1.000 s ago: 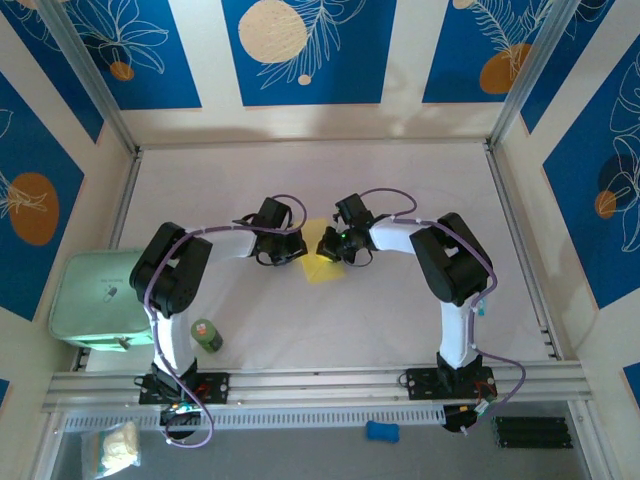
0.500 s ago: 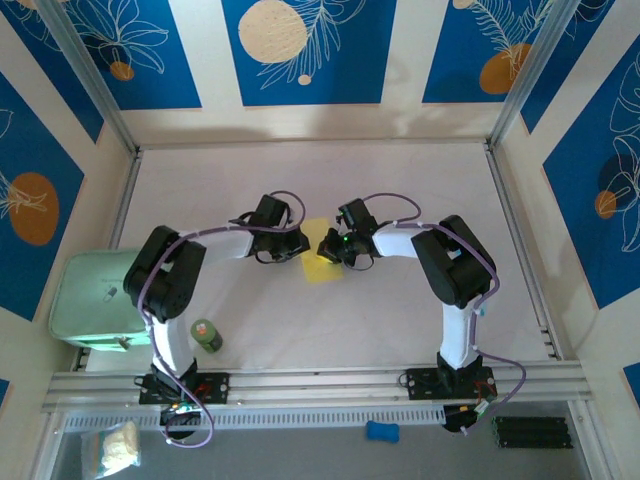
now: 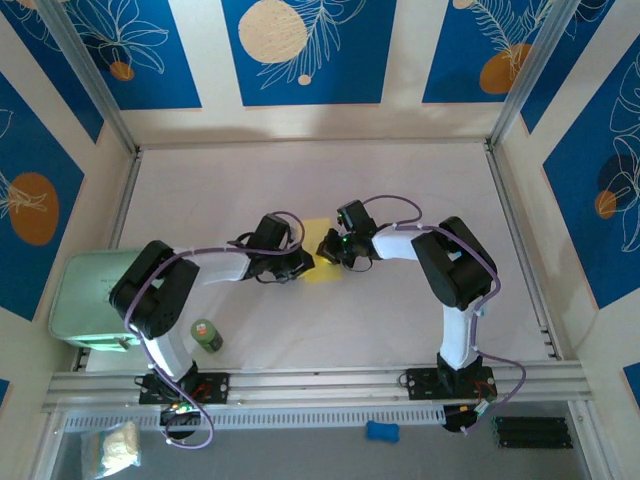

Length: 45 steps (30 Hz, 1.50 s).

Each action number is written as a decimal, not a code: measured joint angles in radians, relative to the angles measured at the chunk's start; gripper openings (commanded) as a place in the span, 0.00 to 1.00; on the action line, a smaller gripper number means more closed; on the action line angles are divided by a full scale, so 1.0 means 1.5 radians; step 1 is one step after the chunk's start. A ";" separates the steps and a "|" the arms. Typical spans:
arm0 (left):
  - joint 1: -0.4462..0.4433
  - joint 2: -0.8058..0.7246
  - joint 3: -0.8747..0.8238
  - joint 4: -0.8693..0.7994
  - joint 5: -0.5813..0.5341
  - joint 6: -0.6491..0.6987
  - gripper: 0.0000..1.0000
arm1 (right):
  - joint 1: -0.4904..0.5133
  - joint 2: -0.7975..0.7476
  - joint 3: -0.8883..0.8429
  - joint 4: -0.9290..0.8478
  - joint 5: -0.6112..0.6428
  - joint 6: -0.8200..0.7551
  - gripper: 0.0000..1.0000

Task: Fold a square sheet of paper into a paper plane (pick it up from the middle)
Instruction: Fold the triangle a second time at the center of the table.

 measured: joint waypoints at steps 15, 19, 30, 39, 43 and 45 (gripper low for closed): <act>-0.003 0.032 0.005 0.001 0.003 -0.001 0.12 | 0.000 0.000 0.000 0.000 0.000 0.000 0.00; -0.003 0.036 0.005 -0.001 0.003 0.002 0.10 | 0.000 0.000 0.000 -0.001 0.000 0.000 0.00; -0.003 0.039 -0.002 -0.012 0.002 0.037 0.07 | 0.000 0.000 0.001 -0.002 0.000 0.000 0.00; -0.003 0.012 -0.016 -0.057 0.001 0.108 0.06 | 0.000 0.000 0.001 -0.003 -0.001 0.000 0.00; -0.003 -0.012 -0.018 -0.123 -0.009 0.148 0.05 | 0.000 0.000 0.001 -0.003 0.000 0.000 0.00; -0.002 -0.026 -0.018 -0.156 -0.016 0.162 0.06 | 0.000 0.000 0.001 -0.003 -0.001 0.000 0.00</act>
